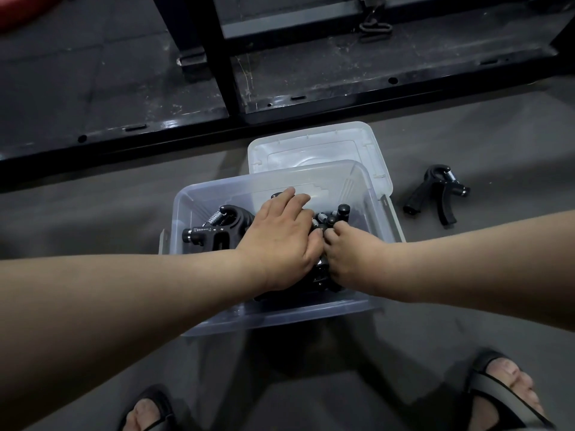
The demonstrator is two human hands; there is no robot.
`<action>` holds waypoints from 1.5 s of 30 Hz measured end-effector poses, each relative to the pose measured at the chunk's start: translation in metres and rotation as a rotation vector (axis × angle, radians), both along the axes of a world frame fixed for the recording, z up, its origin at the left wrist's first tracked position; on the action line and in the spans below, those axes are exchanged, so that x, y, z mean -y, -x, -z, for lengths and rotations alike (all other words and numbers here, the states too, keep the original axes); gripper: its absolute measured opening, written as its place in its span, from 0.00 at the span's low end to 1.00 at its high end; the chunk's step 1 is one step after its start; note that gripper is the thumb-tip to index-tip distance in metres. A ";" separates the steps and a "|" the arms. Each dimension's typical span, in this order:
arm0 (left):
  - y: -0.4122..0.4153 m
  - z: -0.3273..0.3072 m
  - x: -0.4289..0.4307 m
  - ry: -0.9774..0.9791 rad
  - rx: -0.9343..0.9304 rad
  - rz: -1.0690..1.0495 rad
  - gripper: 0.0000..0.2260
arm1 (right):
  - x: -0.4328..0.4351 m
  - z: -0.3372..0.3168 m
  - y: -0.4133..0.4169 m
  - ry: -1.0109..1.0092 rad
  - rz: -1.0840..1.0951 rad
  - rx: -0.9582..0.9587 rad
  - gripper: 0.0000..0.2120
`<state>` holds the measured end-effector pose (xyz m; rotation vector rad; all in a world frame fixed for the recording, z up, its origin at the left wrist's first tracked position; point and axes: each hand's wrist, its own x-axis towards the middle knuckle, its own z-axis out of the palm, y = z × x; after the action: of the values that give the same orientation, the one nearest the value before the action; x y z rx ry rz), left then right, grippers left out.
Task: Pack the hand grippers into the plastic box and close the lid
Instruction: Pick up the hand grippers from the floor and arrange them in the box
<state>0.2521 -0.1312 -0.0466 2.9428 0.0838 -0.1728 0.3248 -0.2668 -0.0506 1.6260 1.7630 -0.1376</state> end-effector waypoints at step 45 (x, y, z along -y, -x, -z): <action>0.001 -0.001 -0.002 0.000 0.003 0.009 0.29 | 0.009 -0.026 -0.016 -0.074 0.310 -0.202 0.11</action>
<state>0.2513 -0.1292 -0.0453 2.9440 0.0698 -0.1698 0.3410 -0.2756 -0.0246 1.9915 1.6656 -0.3975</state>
